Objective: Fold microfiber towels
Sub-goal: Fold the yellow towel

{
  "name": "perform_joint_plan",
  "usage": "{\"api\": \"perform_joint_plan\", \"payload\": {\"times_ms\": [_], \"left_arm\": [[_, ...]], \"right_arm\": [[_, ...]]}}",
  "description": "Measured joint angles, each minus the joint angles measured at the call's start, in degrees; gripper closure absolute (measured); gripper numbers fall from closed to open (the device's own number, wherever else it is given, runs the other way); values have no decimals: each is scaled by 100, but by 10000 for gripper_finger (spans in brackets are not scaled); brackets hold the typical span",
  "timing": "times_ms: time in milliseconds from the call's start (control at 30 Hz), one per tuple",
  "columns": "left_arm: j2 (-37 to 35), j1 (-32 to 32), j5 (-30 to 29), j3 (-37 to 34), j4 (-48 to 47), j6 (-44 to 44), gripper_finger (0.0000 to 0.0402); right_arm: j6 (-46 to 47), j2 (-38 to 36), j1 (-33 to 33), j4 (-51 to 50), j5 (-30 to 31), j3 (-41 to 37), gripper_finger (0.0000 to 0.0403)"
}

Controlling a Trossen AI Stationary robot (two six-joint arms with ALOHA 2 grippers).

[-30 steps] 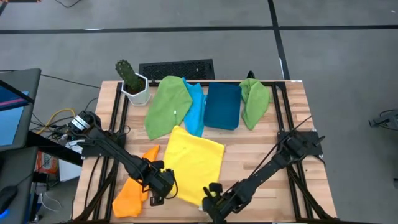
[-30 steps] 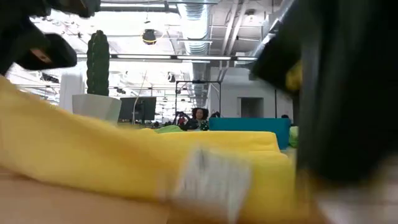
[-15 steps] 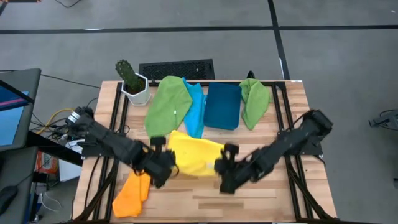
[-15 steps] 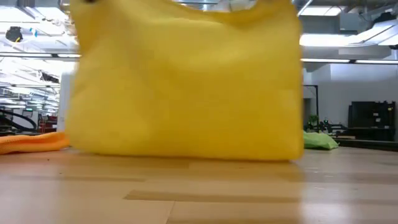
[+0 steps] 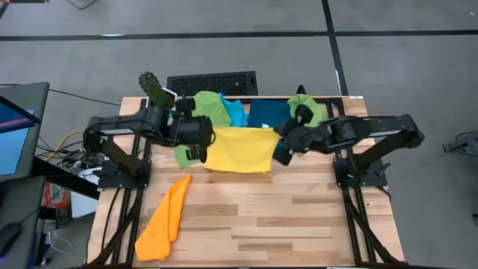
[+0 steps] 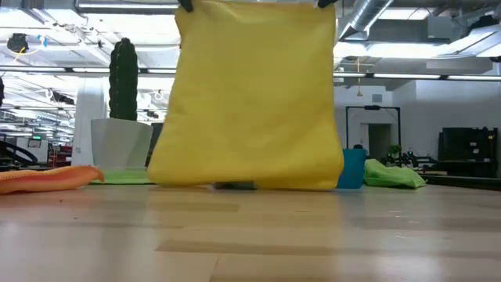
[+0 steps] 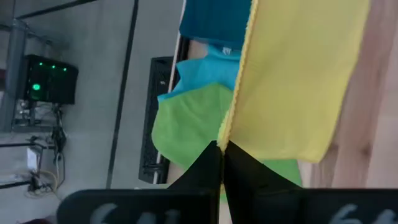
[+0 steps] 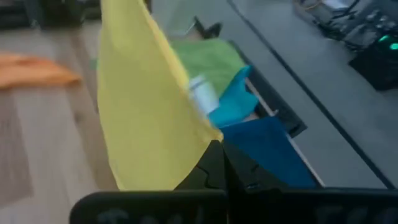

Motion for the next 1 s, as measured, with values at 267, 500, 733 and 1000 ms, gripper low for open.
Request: {"api": "perform_joint_plan", "payload": {"times_ms": [267, 500, 733, 1000], "left_arm": [[-85, -545, 772, 410, -132, -835, 401], [127, -2098, 1544, 404, -119, -2333, 401], [821, -3420, 1396, 401, 12, -3495, 401], [2006, -4021, 1621, 393, 110, -3600, 401]], "right_arm": [[424, -46, 941, -44, 72, 4, 398], [1657, 915, 2431, 206, 18, 4, 398], [3194, 2091, 3442, 846, -57, 4, 398], [3910, 2760, 3972, 1858, -803, 4, 398]]}}
